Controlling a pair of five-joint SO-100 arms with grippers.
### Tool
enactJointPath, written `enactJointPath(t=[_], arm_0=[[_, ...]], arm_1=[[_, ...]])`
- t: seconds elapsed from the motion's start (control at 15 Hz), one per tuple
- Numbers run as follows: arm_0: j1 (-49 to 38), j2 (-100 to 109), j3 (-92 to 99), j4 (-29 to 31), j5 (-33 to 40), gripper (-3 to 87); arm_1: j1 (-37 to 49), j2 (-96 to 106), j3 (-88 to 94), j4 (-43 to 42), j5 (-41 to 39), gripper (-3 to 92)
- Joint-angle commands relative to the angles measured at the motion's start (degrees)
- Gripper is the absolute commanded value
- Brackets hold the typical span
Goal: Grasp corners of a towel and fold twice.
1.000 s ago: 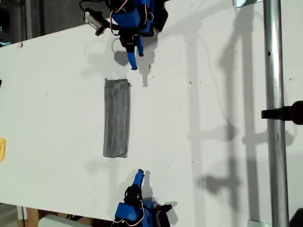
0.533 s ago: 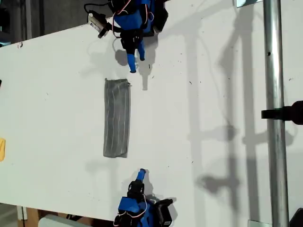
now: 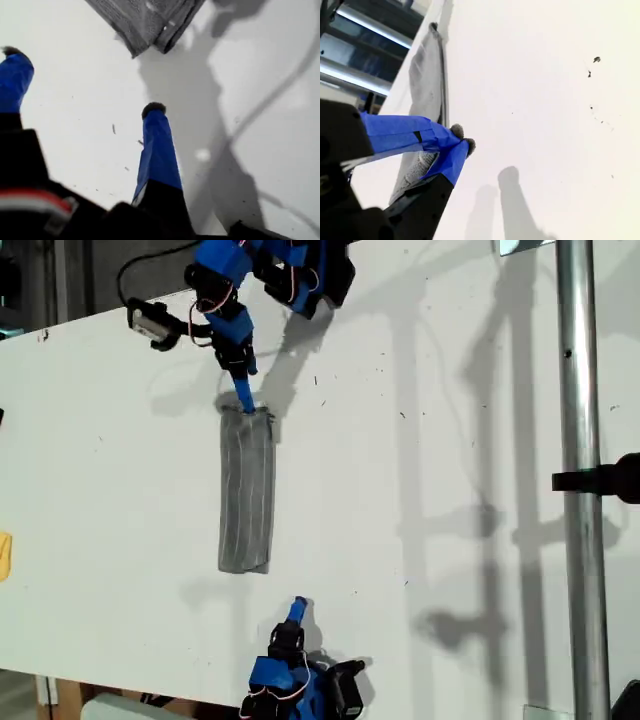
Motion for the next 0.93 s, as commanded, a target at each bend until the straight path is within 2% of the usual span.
enactJointPath(t=[0.0, 0.2, 0.47, 0.87], arm_0=[[-0.5, 0.2, 0.4, 0.0, -0.9, -2.4], [-0.9, 0.2, 0.4, 0.1, -1.0, -2.3], [-0.6, 0.2, 0.4, 0.4, -1.5, -2.3], [0.1, 0.2, 0.4, 1.1, -2.1, -2.3]], arm_1=[[3.8, -9.6, -4.0, -8.1, -4.6, 46.8], [8.0, -20.3, -4.7, -14.5, -5.2, 47.4], [10.5, -36.5, -11.2, -16.8, 1.5, 47.2], [4.9, -58.1, -28.5, -17.6, 9.0, 45.7]])
